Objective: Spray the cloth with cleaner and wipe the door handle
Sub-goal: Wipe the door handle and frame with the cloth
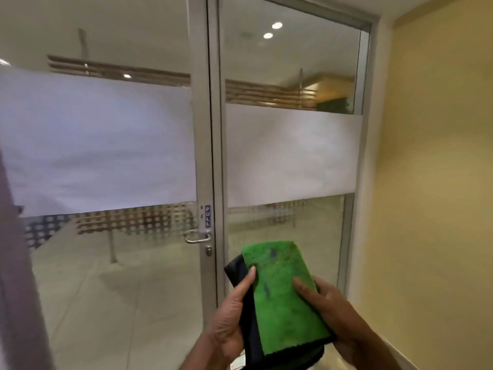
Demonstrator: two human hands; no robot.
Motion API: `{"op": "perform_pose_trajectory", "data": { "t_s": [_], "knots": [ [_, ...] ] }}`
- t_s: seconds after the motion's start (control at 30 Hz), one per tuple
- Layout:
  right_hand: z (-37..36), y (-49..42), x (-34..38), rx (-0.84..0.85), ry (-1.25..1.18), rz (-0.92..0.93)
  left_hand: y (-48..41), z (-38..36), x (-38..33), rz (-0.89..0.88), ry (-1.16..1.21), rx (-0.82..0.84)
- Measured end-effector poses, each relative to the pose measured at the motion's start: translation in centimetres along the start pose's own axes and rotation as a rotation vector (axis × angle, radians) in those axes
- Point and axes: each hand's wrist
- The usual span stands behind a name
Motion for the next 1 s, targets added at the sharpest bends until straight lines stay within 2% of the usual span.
{"op": "perform_pose_trajectory", "data": {
  "t_s": [0.23, 0.6, 0.77, 0.87, 1.0],
  "knots": [
    [-5.5, -8.1, -2.4, 0.109, -0.215, -0.088, -1.3, 6.8, -4.5, -0.030, -0.061, -0.103],
    [-9.8, -21.1, -5.2, -0.012, -0.338, -0.019, -8.2, 18.5, -10.3, -0.045, -0.387, -0.282],
    [-9.7, -27.3, -7.9, -0.002, -0.426, -0.167, -12.9, 23.3, -10.6, -0.037, -0.340, -0.325],
    [-8.7, -31.4, -9.6, 0.069, -0.458, -0.327, -16.6, 25.7, -10.3, -0.040, -0.320, -0.373],
    [-7.1, -37.5, -11.0, 0.144, -0.437, -0.408, -22.1, 28.7, -10.8, -0.025, -0.285, -0.441]
  ]
}}
Point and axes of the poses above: each hand's wrist, its own y-axis away from the middle knuckle, its own z-axis out of the back of the hand, x = y × z, and after that the axes turned 10 degrees about x, right-handed
